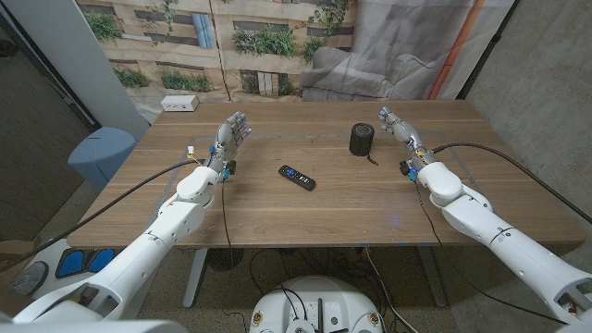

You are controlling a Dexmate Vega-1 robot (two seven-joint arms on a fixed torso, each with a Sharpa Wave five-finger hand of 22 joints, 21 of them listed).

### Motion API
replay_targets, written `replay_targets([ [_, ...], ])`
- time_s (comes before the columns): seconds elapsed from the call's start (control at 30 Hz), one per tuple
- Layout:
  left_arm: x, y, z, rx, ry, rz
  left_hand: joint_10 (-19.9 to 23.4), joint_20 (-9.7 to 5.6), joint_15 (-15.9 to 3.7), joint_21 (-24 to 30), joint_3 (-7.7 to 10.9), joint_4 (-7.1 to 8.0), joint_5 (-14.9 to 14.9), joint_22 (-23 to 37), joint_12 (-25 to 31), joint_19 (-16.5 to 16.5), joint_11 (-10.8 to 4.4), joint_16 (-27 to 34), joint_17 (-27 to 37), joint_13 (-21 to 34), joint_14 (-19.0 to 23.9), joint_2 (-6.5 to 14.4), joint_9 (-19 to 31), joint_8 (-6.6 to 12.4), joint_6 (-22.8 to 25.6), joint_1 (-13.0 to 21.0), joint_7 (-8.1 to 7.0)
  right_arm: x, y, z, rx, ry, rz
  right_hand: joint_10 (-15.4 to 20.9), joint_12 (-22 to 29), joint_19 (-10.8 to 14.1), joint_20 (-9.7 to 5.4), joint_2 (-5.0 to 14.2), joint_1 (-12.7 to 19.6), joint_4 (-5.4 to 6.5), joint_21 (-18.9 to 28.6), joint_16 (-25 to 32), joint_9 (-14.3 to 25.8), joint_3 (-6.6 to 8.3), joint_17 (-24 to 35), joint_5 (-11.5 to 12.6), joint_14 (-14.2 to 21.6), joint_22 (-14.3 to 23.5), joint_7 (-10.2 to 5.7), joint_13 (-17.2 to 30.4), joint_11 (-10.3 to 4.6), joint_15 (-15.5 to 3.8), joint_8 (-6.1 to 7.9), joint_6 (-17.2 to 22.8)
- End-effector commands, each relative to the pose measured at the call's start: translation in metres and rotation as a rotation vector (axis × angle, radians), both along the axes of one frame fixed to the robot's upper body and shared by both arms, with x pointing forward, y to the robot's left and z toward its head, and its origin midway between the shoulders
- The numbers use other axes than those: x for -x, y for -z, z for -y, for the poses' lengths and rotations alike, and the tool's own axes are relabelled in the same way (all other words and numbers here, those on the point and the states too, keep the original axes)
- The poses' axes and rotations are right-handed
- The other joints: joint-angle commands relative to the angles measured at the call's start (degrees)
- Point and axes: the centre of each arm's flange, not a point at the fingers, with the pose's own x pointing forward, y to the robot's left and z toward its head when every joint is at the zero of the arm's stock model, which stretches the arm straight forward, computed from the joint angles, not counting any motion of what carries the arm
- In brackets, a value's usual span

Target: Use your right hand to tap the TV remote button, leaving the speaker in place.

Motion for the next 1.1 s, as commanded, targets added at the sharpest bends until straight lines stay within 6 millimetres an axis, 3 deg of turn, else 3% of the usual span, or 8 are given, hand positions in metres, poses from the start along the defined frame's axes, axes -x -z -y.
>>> replay_targets([
  [0.03,0.008,0.000,-0.008,0.007,-0.024,-0.011,0.49,-0.70,-0.33,0.06,0.21,-0.45,0.34,0.10,0.16,0.58,0.13,0.03,0.14,0.05,0.17,3.08,0.22,0.02,0.59,0.41,-0.14,0.016,-0.014,-0.018,0.173,0.082,0.106,-0.24,0.06,-0.22,-0.35,-0.19,0.46,-0.11,-0.33,-0.11,0.07,0.38,-0.24,0.42,-0.11,0.09,-0.28,-0.15,-0.39,-0.48,0.34,0.18],
  [0.5,0.009,0.002,-0.013,0.018,-0.026,-0.022,0.58,-0.65,-0.35,0.02,0.33,-0.77,0.32,0.11,0.12,0.64,0.09,-0.01,0.16,0.06,0.32,3.08,0.23,-0.09,0.52,0.48,-0.28,0.027,-0.031,-0.044,0.404,0.179,0.172,-0.80,0.06,-2.72,-1.23,-0.06,0.69,-0.53,-2.15,-0.13,0.01,1.05,-1.66,0.44,-0.78,0.11,-0.90,-1.62,-1.30,-1.07,0.18,-0.54],
  [0.8,0.008,0.002,-0.018,0.018,-0.022,-0.029,0.63,-0.61,-0.36,0.05,0.40,-0.88,0.31,0.12,0.09,0.84,-0.10,0.04,0.19,0.06,0.57,3.12,0.24,-0.20,0.31,0.43,-0.35,0.035,-0.045,-0.069,0.558,0.216,0.207,-2.33,-0.21,-5.60,-1.70,0.03,-0.28,-0.10,-3.46,-0.29,-0.04,1.20,-2.68,0.35,-2.42,0.16,-1.66,-2.98,-2.41,-1.74,-0.21,-2.31],
  [1.1,0.007,0.004,-0.022,0.019,-0.010,-0.031,0.77,-0.57,-0.29,0.03,0.43,-0.93,0.29,0.12,0.10,0.91,-0.04,0.02,0.22,0.06,0.64,3.13,0.24,-0.22,0.26,0.35,-0.43,0.046,-0.054,-0.095,0.705,0.258,0.231,-2.94,-0.26,-6.15,-1.90,0.14,-0.81,0.19,-3.54,-0.33,-0.07,1.28,-3.13,0.33,-3.29,0.17,-1.50,-3.59,-2.78,-1.72,-0.31,-3.22],
])
